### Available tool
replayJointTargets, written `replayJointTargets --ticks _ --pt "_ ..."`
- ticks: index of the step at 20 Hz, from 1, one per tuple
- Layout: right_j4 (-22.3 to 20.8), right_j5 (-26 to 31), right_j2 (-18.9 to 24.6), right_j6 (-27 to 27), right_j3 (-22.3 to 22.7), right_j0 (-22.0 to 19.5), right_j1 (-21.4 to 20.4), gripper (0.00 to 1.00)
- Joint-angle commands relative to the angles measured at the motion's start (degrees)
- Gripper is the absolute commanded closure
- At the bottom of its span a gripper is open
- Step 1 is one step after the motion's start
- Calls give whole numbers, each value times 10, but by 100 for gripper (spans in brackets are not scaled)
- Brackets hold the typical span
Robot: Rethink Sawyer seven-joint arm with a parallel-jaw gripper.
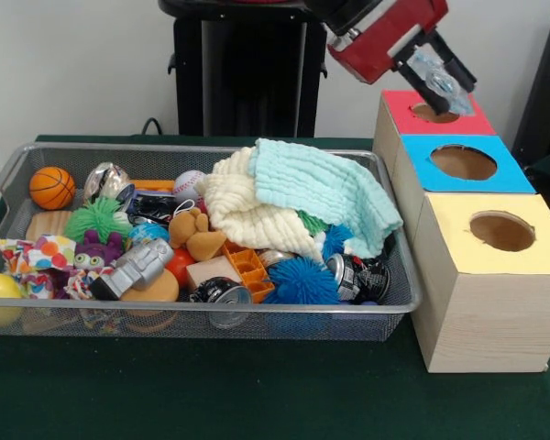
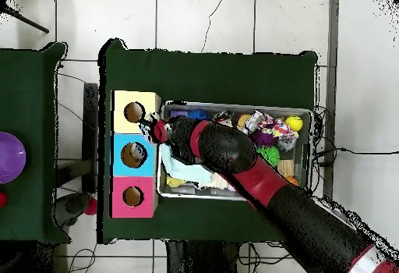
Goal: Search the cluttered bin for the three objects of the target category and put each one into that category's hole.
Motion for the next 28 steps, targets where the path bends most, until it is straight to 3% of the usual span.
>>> replayJointTargets --ticks 1,8,14,19,28 --pt "-34 -100 76 155 17 -5 77 100" --pt "-133 -159 76 111 7 17 103 100" --pt "-183 -188 95 130 5 21 126 100" --pt "-216 -161 90 110 3 11 134 100" --pt "-272 -57 50 40 -20 -12 135 100"
